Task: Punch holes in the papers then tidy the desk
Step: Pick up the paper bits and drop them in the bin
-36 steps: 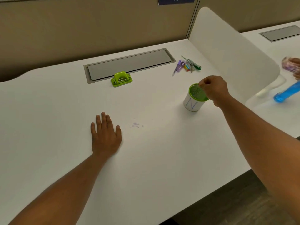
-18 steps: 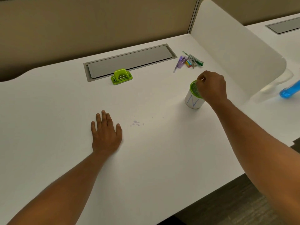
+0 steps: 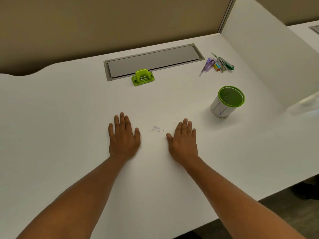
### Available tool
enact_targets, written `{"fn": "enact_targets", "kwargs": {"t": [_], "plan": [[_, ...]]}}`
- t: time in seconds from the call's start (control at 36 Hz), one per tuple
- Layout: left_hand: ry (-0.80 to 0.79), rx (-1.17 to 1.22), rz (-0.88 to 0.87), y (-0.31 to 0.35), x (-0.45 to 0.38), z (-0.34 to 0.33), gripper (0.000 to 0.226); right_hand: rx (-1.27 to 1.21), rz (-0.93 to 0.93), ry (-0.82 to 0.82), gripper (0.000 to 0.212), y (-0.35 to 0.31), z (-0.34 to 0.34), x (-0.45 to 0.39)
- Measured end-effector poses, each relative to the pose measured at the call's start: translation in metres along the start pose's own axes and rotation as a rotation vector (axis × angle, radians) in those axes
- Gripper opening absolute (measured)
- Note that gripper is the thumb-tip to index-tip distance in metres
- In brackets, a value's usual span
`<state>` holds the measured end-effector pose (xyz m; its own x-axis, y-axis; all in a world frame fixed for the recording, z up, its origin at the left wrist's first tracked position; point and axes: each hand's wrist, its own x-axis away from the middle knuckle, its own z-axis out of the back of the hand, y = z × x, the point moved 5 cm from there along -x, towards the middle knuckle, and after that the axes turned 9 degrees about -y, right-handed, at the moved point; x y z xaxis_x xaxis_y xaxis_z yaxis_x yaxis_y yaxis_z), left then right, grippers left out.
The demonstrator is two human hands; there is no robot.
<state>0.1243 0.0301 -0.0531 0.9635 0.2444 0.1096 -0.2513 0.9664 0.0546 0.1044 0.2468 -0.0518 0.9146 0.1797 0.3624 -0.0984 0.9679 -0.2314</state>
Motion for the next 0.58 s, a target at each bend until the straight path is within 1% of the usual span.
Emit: {"fn": "enact_targets", "kwargs": {"t": [0.17,0.28,0.33,0.39,0.47,0.5,0.58], "plan": [[-0.01,0.01,0.0,0.0,0.0,0.002,0.069,0.015,0.141,-0.048,0.072,-0.033,-0.013,-0.003],[-0.015,-0.002,0.001,0.001,0.001,0.003,0.068,0.004,0.305,-0.073,0.064,-0.052,-0.009,-0.008],[-0.028,-0.009,0.009,0.001,0.0,0.002,0.069,-0.042,0.348,-0.045,0.059,-0.058,-0.002,-0.012],[-0.048,-0.014,0.023,0.0,-0.001,0.001,0.07,-0.087,0.348,0.023,0.055,-0.062,0.008,-0.017],[-0.058,-0.014,0.03,-0.001,-0.002,0.0,0.072,-0.068,0.377,0.111,0.053,-0.068,0.017,-0.024],[-0.06,-0.013,0.029,-0.001,-0.003,0.0,0.072,-0.051,0.399,0.117,0.054,-0.07,0.017,-0.026],[-0.054,-0.007,0.029,-0.001,-0.002,0.001,0.072,0.05,0.479,0.059,0.054,-0.074,0.006,-0.029]]}}
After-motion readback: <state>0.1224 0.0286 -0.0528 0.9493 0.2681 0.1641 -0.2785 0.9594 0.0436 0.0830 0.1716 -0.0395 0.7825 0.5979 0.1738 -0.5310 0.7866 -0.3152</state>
